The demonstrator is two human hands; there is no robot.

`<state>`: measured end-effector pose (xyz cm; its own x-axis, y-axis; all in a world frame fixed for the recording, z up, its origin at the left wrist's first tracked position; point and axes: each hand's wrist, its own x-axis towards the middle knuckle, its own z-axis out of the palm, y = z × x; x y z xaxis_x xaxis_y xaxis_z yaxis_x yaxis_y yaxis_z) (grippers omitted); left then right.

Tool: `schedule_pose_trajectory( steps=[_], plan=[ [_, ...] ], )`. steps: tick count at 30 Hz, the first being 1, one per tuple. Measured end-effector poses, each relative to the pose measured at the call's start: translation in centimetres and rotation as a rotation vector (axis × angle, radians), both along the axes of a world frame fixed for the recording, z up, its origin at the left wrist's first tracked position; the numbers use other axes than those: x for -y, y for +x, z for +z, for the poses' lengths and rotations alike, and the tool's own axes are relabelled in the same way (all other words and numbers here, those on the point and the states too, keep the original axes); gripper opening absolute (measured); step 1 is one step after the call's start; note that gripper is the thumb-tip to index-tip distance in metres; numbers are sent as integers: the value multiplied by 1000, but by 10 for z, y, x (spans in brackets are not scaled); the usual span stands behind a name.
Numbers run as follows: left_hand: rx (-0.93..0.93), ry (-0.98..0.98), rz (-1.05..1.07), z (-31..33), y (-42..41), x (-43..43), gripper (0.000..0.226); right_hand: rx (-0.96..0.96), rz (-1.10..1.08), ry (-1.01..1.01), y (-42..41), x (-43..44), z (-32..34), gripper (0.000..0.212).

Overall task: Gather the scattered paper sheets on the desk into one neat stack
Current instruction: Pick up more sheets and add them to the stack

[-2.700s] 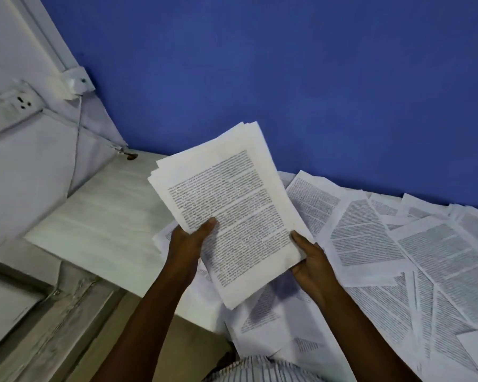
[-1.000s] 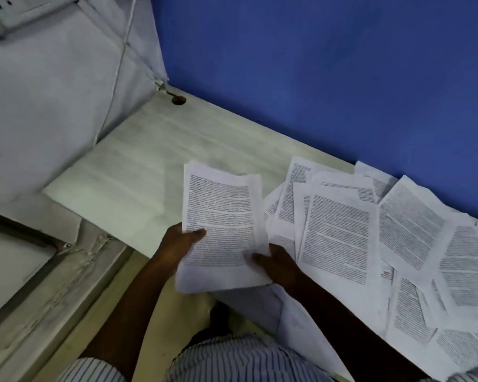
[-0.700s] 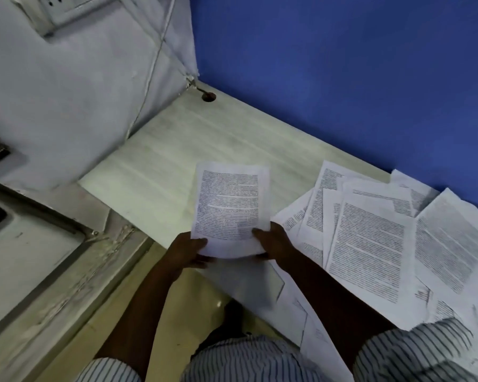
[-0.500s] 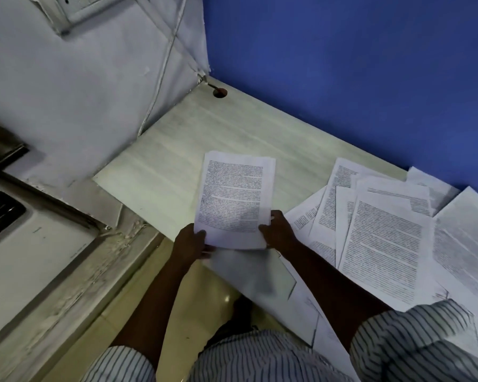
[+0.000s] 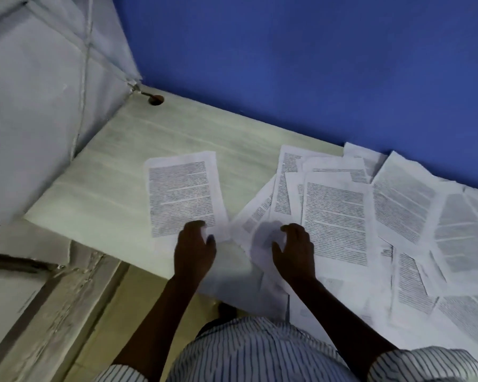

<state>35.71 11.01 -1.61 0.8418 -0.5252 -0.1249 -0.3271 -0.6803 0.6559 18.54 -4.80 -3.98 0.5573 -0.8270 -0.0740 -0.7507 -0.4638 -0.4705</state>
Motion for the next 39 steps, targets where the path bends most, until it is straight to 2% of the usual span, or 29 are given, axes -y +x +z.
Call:
schedule_pose_trajectory(
  steps=[3, 7, 10, 12, 16, 20, 25, 28, 32, 34, 36, 39],
  plan=[
    [-44, 49, -211, -2, -14, 52, 46, 2, -249, -49, -32, 23, -3, 50],
    [-42, 152, -381, -7, -18, 116, 53, -63, -573, -4, -78, 58, -4, 63],
    [-22, 242, -380, -12, -11, 148, 55, -86, -814, 82, -113, 85, 3, 78],
    [-2, 295, -347, -14, -8, 163, 55, -85, -886, 161, -135, 98, 7, 84],
    [40, 348, -400, -20, -15, 187, 62, -193, -765, 236, -156, 102, 3, 94],
    [14, 392, -440, -18, -34, 208, 79, -275, -709, 266, -154, 96, 2, 103],
    [-77, 384, -377, -15, -57, 220, 86, -219, -696, 320, -154, 101, 4, 108],
    [-279, 259, -220, -15, -53, 227, 80, -179, -707, 376, -157, 112, 5, 110],
    [-556, 123, -149, -18, -42, 234, 34, -161, -681, 410, -161, 122, 2, 108],
    [-721, 36, -91, -15, -44, 236, 24, -171, -642, 404, -162, 125, 1, 102],
    [-868, -53, -58, -11, -52, 236, 25, -159, -630, 390, -164, 127, 2, 92],
    [-888, -82, -82, -13, -69, 237, 36, -130, -624, 357, -167, 126, 2, 79]
  ],
)
